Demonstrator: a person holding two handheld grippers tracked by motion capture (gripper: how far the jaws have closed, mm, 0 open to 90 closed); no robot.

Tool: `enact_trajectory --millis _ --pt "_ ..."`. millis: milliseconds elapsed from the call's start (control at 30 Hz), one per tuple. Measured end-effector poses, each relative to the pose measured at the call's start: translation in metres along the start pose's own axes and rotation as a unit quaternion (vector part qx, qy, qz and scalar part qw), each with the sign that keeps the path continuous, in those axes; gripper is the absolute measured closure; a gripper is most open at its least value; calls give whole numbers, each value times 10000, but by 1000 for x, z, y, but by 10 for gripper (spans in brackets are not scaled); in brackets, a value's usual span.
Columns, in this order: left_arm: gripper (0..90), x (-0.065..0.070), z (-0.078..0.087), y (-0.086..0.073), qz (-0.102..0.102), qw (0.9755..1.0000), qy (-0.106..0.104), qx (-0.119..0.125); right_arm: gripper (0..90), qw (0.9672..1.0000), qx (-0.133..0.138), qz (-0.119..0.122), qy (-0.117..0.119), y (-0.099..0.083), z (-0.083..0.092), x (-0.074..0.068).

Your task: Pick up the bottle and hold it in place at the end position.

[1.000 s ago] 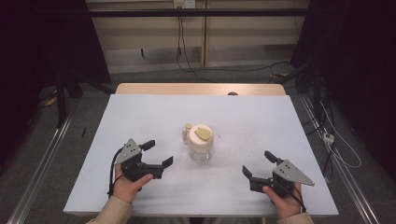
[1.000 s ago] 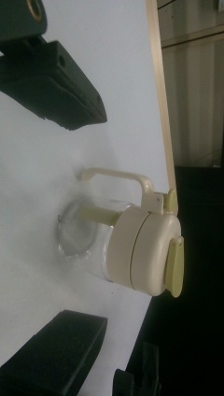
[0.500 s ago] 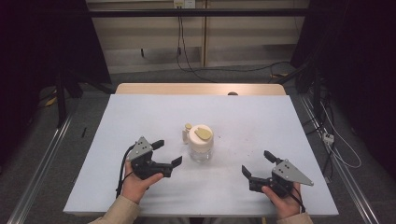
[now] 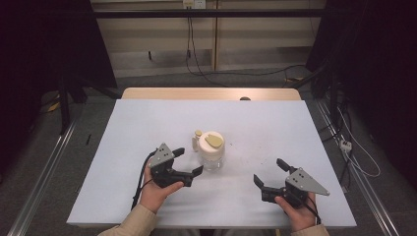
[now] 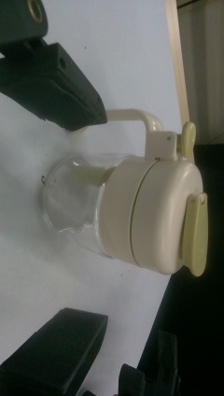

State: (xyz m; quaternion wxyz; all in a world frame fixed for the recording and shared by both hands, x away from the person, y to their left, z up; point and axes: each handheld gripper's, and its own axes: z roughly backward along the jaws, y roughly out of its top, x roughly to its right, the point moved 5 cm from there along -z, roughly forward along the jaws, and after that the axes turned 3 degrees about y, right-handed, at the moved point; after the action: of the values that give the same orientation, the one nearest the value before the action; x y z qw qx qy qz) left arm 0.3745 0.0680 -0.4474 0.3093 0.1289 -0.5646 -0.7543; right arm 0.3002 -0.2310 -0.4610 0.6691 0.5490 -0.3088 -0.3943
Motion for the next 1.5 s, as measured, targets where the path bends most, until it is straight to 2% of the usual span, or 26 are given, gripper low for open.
enact_trajectory --millis 333,500,600,733,967,1200,1500 --pt "50 2 -9 0 55 9999 23 -118 47 10000 9 3 10 0 0 -1" --pt "50 4 -14 1 29 9999 43 -115 49 10000 10 -22 47 0 0 0" --pt "52 6 -18 -1 -64 9997 50 -226 47 10000 34 -19 49 1 0 0" --pt "54 7 -22 -3 -58 9996 41 -280 47 10000 46 -31 75 1 0 -1" --pt "56 9 -31 -3 -97 9995 37 -311 46 9999 51 -39 83 1 0 -1" --pt "57 6 -37 0 -41 9996 105 -270 46 10000 33 -21 81 1 0 -1" --pt "56 6 -47 2 -95 9993 224 -298 47 10000 4 -32 87 1 0 -1"
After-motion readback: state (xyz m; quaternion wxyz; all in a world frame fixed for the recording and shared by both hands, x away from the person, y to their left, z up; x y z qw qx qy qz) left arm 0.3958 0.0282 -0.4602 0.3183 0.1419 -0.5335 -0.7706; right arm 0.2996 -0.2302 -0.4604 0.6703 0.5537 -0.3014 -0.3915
